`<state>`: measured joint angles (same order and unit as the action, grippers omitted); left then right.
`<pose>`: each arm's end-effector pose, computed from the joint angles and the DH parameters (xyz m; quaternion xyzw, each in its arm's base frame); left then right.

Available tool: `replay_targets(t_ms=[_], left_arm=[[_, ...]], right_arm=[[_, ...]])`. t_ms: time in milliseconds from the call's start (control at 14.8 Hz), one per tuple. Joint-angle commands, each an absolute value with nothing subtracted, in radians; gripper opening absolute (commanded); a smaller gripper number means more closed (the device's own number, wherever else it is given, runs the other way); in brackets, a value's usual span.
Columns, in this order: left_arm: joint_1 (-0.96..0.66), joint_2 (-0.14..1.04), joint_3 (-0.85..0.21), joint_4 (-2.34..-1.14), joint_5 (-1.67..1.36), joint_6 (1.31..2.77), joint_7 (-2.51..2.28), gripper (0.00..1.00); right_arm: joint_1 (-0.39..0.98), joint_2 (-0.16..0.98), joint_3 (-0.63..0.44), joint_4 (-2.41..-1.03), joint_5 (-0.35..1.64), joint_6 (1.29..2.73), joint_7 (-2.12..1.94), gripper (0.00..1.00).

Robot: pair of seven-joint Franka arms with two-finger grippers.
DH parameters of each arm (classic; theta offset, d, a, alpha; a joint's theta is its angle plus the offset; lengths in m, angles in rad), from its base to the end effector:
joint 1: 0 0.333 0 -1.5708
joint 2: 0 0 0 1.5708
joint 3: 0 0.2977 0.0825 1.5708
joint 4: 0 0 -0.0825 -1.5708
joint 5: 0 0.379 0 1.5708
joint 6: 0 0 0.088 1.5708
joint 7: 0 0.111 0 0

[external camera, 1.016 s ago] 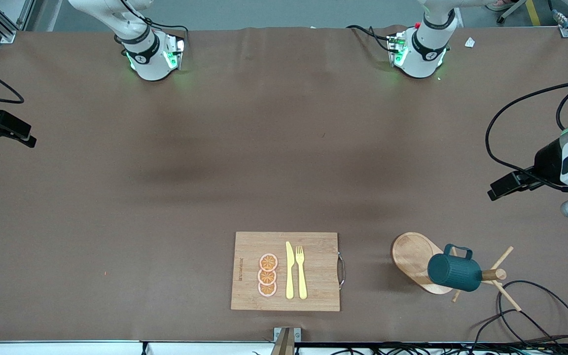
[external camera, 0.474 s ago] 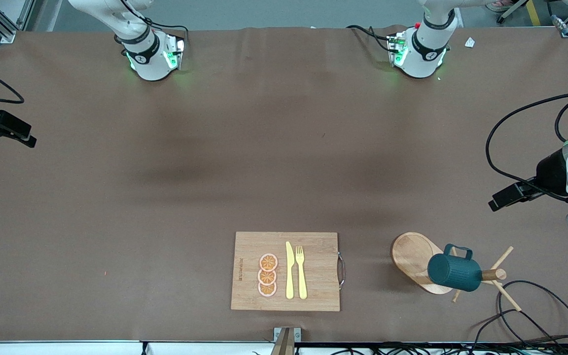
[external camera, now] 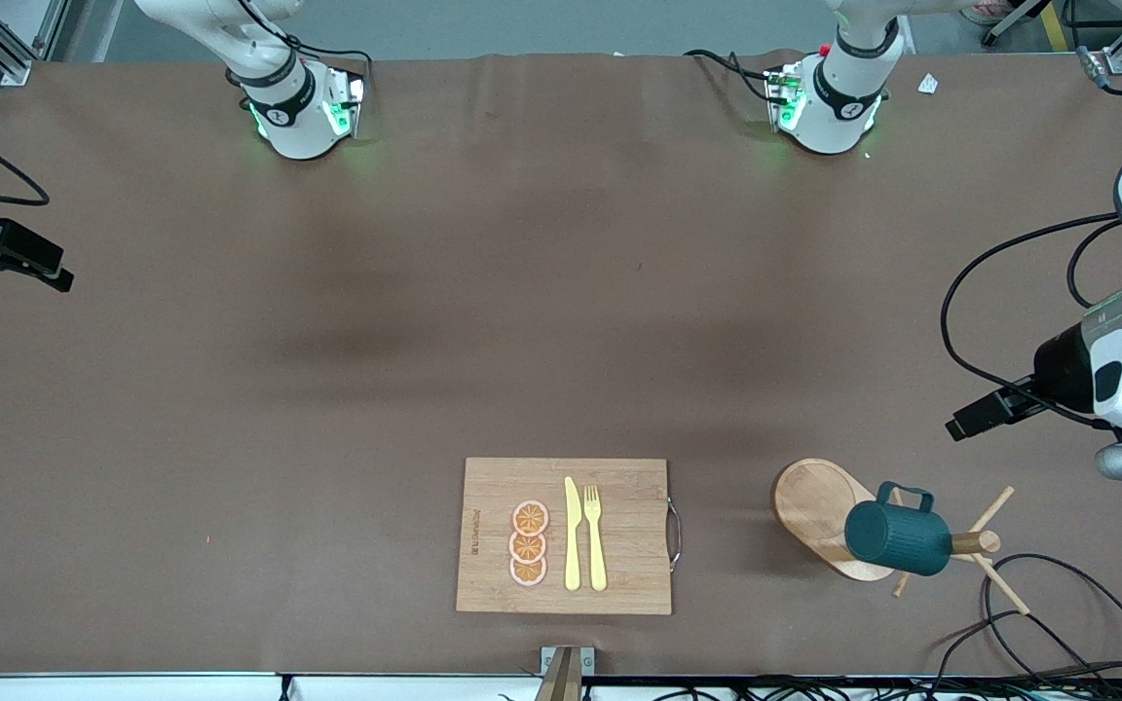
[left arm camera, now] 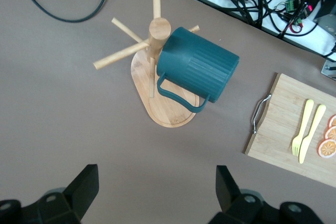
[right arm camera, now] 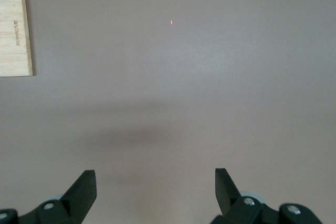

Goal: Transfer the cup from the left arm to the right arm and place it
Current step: 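Lower the left gripper and grasp the teal mug on the stand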

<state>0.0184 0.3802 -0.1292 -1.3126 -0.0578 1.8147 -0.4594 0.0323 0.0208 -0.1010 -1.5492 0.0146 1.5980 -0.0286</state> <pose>0.6706 -0.0646 0.5172 0.9796 0.1839 0.0453 0.0674 0.5575 -0.0362 0.6033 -0.9997 0.0201 -0.0143 0.0056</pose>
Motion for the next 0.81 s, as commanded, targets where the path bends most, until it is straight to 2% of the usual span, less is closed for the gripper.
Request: replay_targets(t_ms=[0,745], left_arm=[[-0.005,0.435,-0.127,-1.289,-0.069,1.871,-0.546,0.98],[-0.006,0.578,-0.129,-1.284,-0.075,2.236,-0.926,0.96]], right_arm=[[0.035,-0.002,-0.101,-1.575,0.008,1.609,-0.023,1.00],[0.037,-0.002,-0.101,-1.577,0.008,1.612,-0.023,1.00]])
